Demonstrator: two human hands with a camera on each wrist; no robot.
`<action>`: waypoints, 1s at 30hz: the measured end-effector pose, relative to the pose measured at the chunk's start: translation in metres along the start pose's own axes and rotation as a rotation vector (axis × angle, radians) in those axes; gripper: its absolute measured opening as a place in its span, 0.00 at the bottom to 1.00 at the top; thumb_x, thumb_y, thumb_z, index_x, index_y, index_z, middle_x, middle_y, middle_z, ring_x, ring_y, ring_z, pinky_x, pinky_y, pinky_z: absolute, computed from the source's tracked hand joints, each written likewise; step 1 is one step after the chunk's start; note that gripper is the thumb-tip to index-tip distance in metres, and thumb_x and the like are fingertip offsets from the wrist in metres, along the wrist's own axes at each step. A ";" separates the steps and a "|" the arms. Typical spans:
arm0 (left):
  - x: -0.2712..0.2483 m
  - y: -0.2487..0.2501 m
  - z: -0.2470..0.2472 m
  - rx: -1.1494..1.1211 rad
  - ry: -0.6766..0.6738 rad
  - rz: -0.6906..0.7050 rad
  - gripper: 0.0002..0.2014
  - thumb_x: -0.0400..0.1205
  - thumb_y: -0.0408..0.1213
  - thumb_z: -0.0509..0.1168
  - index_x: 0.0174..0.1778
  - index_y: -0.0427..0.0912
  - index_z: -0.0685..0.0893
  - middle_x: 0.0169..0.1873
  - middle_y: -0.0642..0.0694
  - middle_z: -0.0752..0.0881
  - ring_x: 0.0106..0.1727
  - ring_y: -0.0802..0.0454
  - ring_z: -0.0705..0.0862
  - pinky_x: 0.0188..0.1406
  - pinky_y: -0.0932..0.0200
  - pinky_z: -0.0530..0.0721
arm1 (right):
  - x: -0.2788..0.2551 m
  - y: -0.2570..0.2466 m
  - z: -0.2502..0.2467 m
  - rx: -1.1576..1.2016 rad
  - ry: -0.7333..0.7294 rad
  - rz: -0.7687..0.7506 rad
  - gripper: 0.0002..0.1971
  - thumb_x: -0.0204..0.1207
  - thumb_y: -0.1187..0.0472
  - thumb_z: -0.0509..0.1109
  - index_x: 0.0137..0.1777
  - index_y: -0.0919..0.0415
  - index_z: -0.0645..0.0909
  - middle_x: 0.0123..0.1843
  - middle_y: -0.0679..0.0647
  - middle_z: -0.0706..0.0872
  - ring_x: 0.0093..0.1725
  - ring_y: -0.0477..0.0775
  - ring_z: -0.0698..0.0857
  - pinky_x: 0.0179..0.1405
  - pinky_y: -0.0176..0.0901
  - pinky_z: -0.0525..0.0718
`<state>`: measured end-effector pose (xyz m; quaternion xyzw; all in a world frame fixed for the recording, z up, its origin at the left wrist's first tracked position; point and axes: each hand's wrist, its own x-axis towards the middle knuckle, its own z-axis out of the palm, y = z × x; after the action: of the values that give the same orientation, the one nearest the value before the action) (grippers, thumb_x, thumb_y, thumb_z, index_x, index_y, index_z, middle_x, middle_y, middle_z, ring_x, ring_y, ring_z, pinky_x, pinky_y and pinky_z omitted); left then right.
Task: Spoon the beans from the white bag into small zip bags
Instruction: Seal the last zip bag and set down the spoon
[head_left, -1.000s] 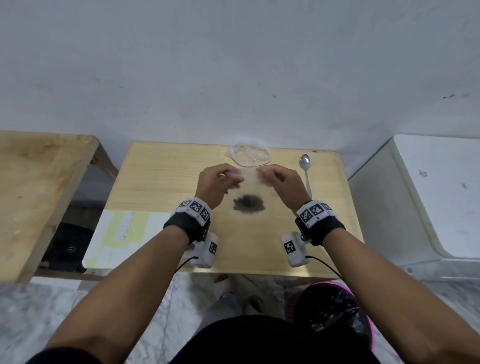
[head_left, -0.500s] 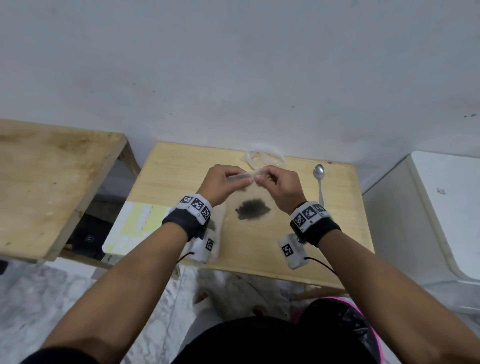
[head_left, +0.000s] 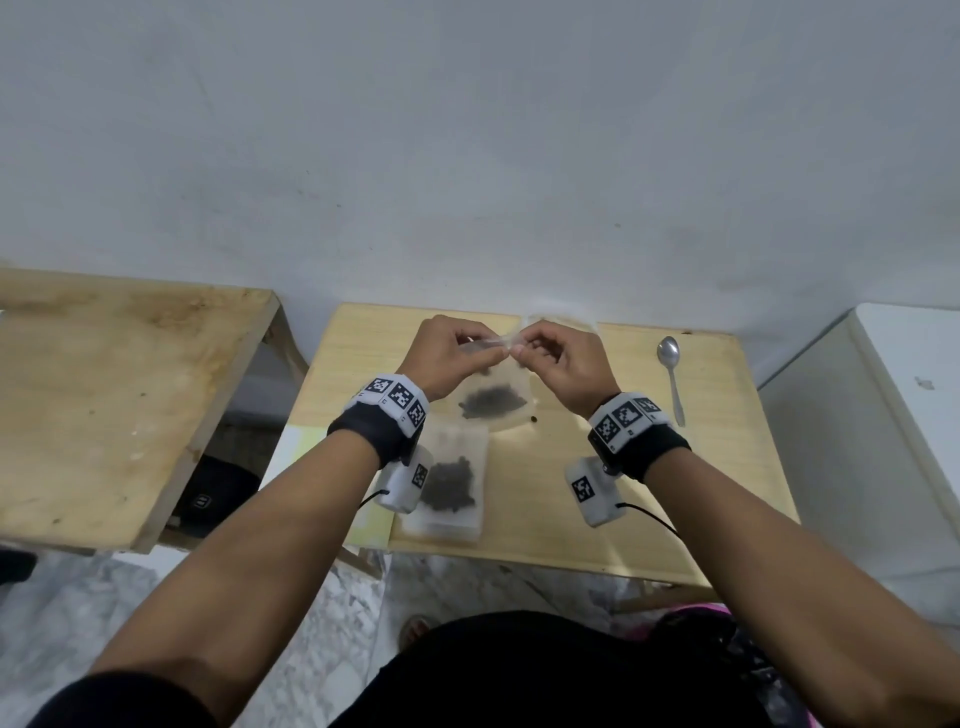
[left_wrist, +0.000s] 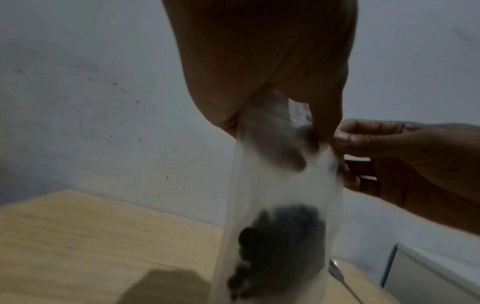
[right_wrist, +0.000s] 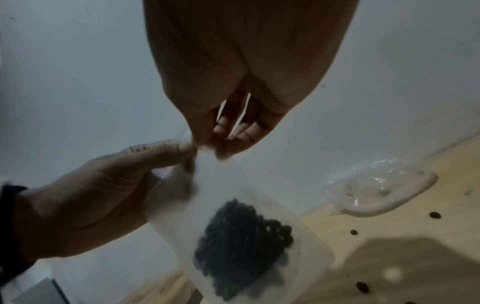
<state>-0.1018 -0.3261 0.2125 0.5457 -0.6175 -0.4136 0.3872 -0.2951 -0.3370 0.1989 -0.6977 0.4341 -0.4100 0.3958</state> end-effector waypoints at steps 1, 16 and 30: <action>0.000 0.000 -0.003 0.003 -0.009 0.000 0.06 0.76 0.36 0.78 0.44 0.37 0.93 0.38 0.39 0.92 0.36 0.45 0.91 0.44 0.45 0.90 | 0.001 -0.001 0.003 0.002 0.003 -0.006 0.04 0.78 0.63 0.75 0.46 0.65 0.87 0.33 0.55 0.88 0.33 0.44 0.83 0.38 0.34 0.81; -0.032 -0.024 -0.043 -0.178 0.237 -0.102 0.07 0.77 0.30 0.76 0.43 0.28 0.89 0.40 0.20 0.86 0.40 0.37 0.89 0.45 0.50 0.90 | 0.004 0.000 0.017 0.107 0.106 0.071 0.02 0.77 0.63 0.76 0.43 0.60 0.87 0.33 0.49 0.87 0.36 0.50 0.90 0.40 0.38 0.86; -0.077 -0.065 -0.116 -0.470 0.364 -0.155 0.05 0.84 0.30 0.67 0.46 0.39 0.88 0.38 0.45 0.92 0.40 0.48 0.92 0.46 0.54 0.90 | 0.023 -0.039 0.135 0.222 -0.010 0.191 0.05 0.76 0.65 0.75 0.48 0.67 0.86 0.40 0.55 0.87 0.35 0.51 0.90 0.38 0.40 0.87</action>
<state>0.0373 -0.2636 0.1914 0.5518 -0.3821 -0.4689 0.5741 -0.1539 -0.3202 0.1919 -0.6071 0.4485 -0.4123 0.5102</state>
